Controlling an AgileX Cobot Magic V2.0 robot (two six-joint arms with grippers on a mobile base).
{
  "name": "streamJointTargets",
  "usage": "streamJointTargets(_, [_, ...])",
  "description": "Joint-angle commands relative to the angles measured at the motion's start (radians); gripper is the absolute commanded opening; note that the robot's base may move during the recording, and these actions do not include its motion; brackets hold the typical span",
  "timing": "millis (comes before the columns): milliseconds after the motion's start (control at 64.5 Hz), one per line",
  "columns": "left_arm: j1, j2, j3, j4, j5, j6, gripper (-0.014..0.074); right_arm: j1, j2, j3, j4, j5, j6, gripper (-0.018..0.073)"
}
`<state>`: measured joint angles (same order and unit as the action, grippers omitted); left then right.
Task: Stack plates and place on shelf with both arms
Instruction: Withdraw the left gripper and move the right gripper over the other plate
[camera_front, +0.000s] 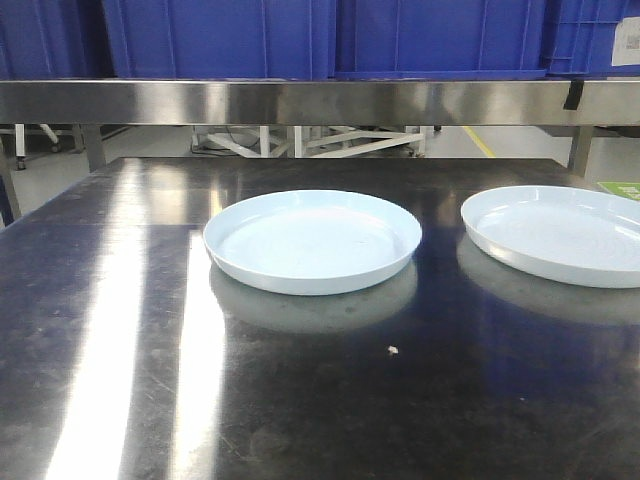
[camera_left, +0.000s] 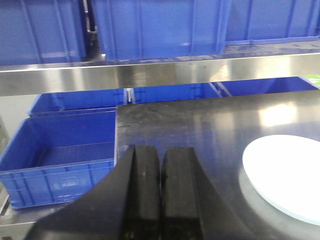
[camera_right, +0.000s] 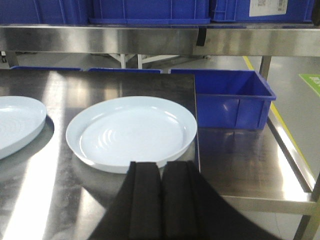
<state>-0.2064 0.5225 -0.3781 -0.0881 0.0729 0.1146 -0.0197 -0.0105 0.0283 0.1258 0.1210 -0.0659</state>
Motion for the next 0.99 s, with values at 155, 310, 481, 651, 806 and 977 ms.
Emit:
streamJointTargets(155, [0.016, 0.000, -0.038, -0.002, -0.093, -0.003, 0.0085, -0.004, -0.020, -0.011, 0.141, -0.142, 0.052, 0.0057])
streamJointTargets(310, [0.016, 0.000, -0.038, -0.002, -0.093, -0.003, 0.0083, -0.004, 0.006, -0.113, 0.143, -0.021, 0.050, 0.0057])
streamJointTargets(481, [0.016, 0.000, -0.038, -0.002, -0.093, -0.003, 0.0083, -0.004, 0.137, -0.240, 0.140, 0.120, 0.049, 0.0057])
streamJointTargets(651, [0.016, 0.000, -0.038, -0.002, -0.093, -0.003, 0.0083, -0.004, 0.329, -0.311, 0.140, 0.174, 0.049, 0.0057])
streamJointTargets(806, [0.016, 0.000, -0.038, -0.002, -0.093, -0.003, 0.0083, -0.004, 0.500, -0.366, 0.140, 0.189, 0.049, 0.0057])
streamJointTargets(977, [0.016, 0.000, -0.038, -0.002, -0.093, -0.003, 0.0083, -0.004, 0.721, -0.491, 0.140, 0.268, 0.049, 0.0057])
